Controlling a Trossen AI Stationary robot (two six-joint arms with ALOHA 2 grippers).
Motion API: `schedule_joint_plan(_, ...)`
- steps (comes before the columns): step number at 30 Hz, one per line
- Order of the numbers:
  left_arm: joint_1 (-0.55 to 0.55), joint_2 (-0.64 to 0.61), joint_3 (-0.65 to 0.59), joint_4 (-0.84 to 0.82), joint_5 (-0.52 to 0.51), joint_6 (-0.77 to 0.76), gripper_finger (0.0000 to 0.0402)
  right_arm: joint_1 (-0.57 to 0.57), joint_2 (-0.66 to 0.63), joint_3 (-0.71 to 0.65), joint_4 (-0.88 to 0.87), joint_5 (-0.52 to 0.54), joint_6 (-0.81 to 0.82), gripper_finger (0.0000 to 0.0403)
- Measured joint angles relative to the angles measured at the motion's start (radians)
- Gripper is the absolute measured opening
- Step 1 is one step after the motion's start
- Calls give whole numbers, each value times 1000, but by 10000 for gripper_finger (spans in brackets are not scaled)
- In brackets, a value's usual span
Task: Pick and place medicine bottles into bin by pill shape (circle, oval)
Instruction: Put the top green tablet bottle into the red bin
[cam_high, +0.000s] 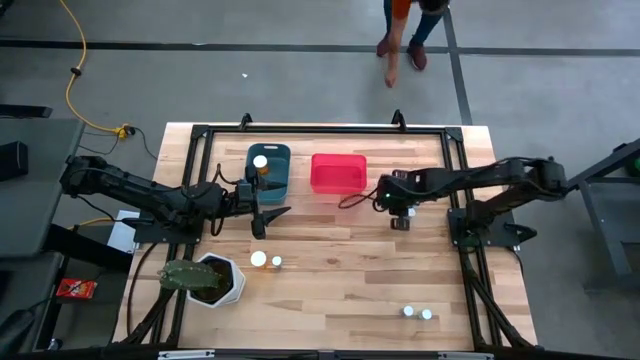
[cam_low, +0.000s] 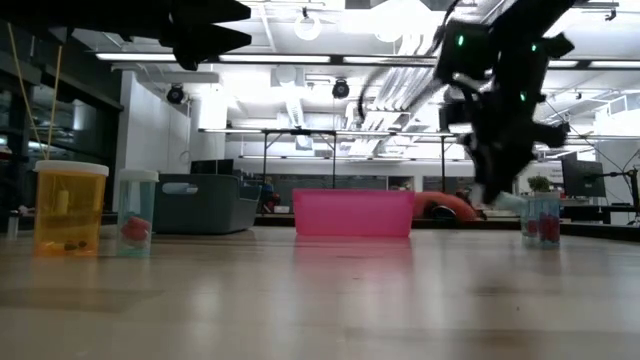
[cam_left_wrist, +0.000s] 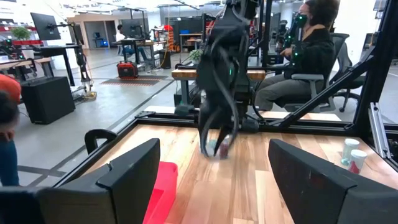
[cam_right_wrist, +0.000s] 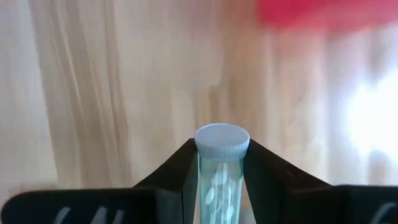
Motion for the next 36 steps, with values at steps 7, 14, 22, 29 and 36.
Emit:
schedule_joint_plan(7,0,0,0,0,0,0,288,-3,-161,0,319,0,4,94)
schedule_joint_plan(14,0,0,0,-1,0,-3,288,-29,-167,-69,813,-73,-68,94)
schedule_joint_plan(22,0,0,0,-6,0,0,288,-64,-80,-239,1331,-124,-81,94)
schedule_joint_plan(29,0,0,0,-2,0,-3,288,-69,-67,-256,1391,-124,-80,94)
schedule_joint_plan(36,0,0,0,0,0,-3,288,-88,-8,-249,1341,55,-40,94)
